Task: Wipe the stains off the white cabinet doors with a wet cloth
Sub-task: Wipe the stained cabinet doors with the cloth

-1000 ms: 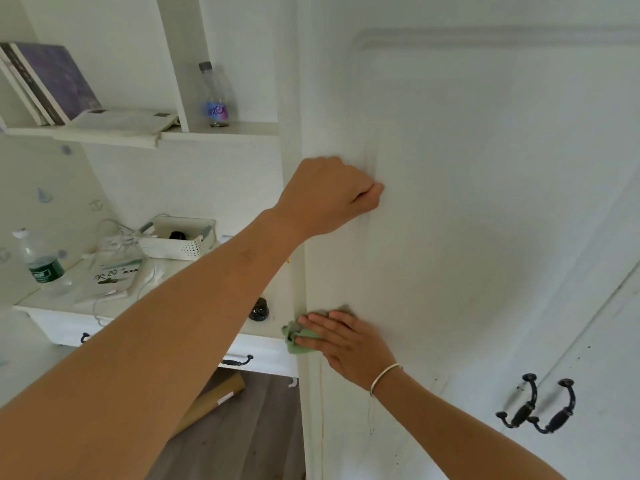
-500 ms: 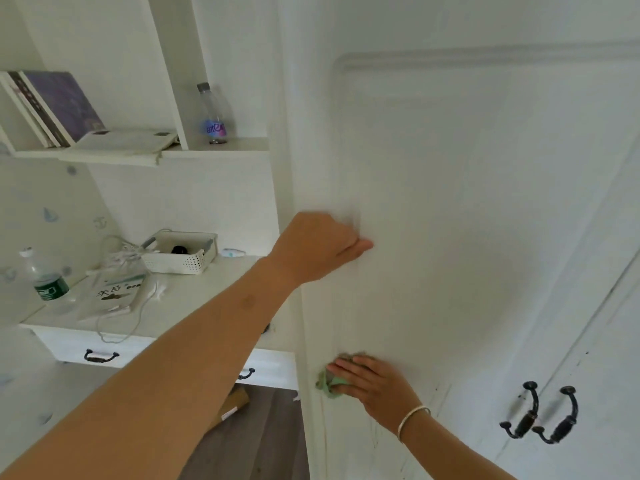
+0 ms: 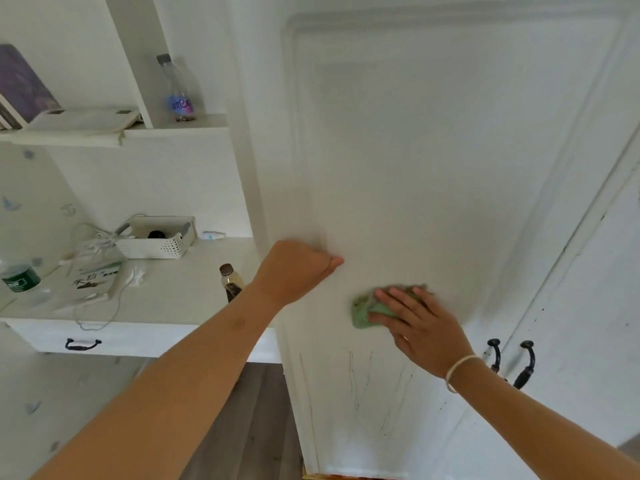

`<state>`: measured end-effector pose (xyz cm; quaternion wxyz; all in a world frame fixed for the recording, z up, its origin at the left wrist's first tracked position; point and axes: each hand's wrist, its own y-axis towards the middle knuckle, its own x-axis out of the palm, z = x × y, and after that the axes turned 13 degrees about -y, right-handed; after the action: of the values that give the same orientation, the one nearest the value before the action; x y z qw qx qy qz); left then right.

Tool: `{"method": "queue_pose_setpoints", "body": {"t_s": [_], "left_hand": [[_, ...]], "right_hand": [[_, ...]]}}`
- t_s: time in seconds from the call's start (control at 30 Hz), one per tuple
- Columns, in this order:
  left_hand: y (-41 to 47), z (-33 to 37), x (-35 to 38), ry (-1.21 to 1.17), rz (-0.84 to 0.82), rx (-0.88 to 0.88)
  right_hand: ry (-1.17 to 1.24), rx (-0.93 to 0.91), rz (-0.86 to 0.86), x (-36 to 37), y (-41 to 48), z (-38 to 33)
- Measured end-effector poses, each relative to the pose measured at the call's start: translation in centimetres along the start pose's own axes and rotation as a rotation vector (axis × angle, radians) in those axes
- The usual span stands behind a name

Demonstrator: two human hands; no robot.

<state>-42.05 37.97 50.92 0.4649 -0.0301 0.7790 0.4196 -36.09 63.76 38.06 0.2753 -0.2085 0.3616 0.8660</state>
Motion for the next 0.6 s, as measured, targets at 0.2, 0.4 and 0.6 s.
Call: {"method": "queue_pose_setpoints", "body": {"t_s": [0.2,0.4,0.6], "left_hand": [[-0.6,0.0,0.6,0.002,-0.013,-0.021],[-1.3,-0.4,1.4,0.013,0.058,-0.042],[-1.0,-0.6,1.7,-0.007,0.046,-0.034]], "right_hand": [[0.036,0.04,0.089,0.3,4.4,-5.3],[-0.084,-0.355,-0.011,5.1,-1.5,-7.7],[-0.033,-0.345,-0.2,4.8,-6.1,-4.1]]}}
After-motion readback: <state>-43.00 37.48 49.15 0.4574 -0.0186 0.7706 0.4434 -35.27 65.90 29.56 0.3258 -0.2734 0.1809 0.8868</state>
